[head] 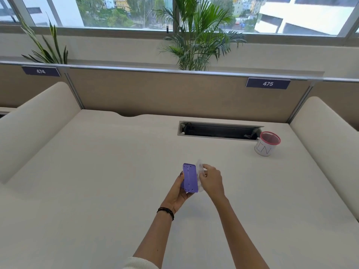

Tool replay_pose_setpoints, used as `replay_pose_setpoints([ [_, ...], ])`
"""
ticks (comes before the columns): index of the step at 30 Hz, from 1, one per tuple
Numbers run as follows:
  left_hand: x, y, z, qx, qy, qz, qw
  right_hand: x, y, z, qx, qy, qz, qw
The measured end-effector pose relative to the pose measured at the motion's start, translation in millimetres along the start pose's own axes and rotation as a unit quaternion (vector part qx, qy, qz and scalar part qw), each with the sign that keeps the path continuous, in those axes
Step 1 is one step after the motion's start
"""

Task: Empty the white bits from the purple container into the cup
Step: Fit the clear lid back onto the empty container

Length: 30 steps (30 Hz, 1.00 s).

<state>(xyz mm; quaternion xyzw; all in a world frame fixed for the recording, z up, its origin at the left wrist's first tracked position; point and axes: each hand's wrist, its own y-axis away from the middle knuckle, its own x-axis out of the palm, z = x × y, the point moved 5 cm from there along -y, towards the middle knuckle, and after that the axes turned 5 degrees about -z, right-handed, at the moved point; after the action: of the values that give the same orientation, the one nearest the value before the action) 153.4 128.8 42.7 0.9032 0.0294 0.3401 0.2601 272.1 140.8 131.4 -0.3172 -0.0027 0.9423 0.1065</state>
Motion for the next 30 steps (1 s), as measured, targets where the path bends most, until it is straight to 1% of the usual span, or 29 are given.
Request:
replay_pose_setpoints([
  [4,4.2,-5.1,-2.4,0.016,-0.008,0.005,1.0,2.9,0.4,6.4,-0.032,0.043,0.052,0.997],
  [7,6.3,-8.6,-0.4,0.018,-0.005,-0.007,1.0,6.3,3.5,15.4,-0.07,0.113,0.069,0.989],
  [11,8.6,-12.0,1.9,0.016,-0.008,-0.023,1.0,17.8,8.5,22.1,-0.097,0.208,0.1,0.968],
  [19,13.4,-16.1,4.6,0.0,-0.01,-0.019,1.0,25.6,7.7,18.2,-0.102,0.268,0.113,0.951],
  [24,31.7,-18.0,-0.8,0.013,0.004,-0.016,1.0,21.0,-3.9,22.1,-0.109,0.282,0.119,0.946],
  [27,44.9,-21.7,-5.7,0.021,0.009,-0.017,1.0,21.3,-7.9,24.7,-0.09,0.298,0.13,0.941],
  [30,56.3,-24.8,-3.5,0.014,0.009,-0.006,1.0,14.8,-12.4,24.5,-0.073,0.304,0.118,0.942],
])
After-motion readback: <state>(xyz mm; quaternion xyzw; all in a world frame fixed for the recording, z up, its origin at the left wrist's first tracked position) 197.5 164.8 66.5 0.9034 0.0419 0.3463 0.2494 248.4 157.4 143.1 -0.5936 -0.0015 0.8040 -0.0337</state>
